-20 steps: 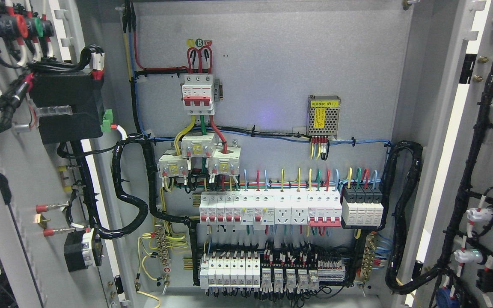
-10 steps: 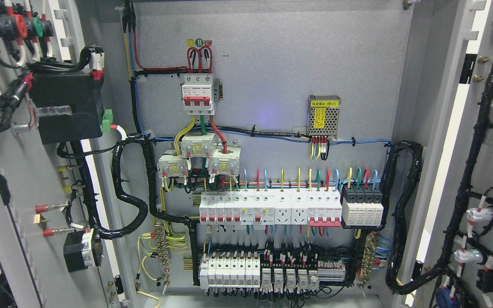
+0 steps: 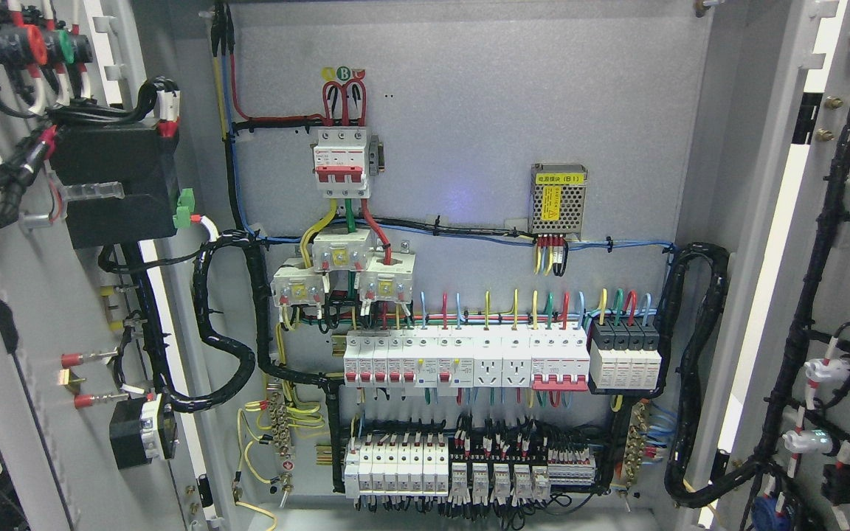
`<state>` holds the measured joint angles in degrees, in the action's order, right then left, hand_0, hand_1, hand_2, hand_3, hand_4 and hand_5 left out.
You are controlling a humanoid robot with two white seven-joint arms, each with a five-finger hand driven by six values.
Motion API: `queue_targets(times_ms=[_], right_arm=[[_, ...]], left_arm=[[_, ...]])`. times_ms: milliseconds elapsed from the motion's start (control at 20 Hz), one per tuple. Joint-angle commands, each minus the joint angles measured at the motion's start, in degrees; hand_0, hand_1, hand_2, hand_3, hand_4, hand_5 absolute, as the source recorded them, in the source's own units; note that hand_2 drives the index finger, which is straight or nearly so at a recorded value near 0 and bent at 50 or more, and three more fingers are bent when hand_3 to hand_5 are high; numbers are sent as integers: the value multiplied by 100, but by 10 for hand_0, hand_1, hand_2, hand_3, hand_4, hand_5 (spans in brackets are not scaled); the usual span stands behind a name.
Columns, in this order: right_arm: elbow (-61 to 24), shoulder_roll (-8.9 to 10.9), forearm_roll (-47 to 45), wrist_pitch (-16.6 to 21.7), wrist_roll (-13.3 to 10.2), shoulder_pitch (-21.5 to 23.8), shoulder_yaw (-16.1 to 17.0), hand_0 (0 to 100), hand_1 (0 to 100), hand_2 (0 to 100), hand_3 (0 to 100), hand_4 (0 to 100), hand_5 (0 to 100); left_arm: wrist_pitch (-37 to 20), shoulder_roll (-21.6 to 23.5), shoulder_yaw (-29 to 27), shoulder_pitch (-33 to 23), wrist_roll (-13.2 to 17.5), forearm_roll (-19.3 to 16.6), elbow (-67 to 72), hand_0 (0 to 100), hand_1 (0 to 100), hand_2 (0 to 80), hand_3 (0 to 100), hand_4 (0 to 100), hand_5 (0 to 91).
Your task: Open door with both hands
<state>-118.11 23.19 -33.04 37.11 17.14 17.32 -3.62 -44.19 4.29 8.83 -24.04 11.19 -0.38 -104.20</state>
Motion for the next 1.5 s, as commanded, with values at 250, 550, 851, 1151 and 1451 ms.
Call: queue_targets(times_ms=[250, 550, 851, 1151, 1451], right_arm=[[-151, 405, -9, -19, -18, 17, 538, 383, 0, 0, 0, 0, 0], [-142, 590, -27, -63, -18, 61, 546, 383, 0, 0, 0, 0, 0], [-142, 607, -466, -63, -149, 61, 546, 383, 0, 0, 0, 0, 0], [-142, 599, -563, -72, -202, 70, 555, 383, 0, 0, 0, 0, 0], [-133, 599, -642, -107, -395, 122, 713, 383, 0, 0, 0, 0, 0]], left_arm=[[-2700, -121, 5, 707, -11, 38, -724, 0, 0, 0, 0, 0, 0], [-2964, -104, -4, 858, -11, 275, -952, 0, 0, 0, 0, 0, 0], [-3069, -51, -39, 796, -55, 407, -1155, 0, 0, 0, 0, 0, 0], [-3113, -25, -241, 726, -64, 583, -1164, 0, 0, 0, 0, 0, 0], [-3315, 2, -409, 656, -64, 750, -1155, 0, 0, 0, 0, 0, 0]])
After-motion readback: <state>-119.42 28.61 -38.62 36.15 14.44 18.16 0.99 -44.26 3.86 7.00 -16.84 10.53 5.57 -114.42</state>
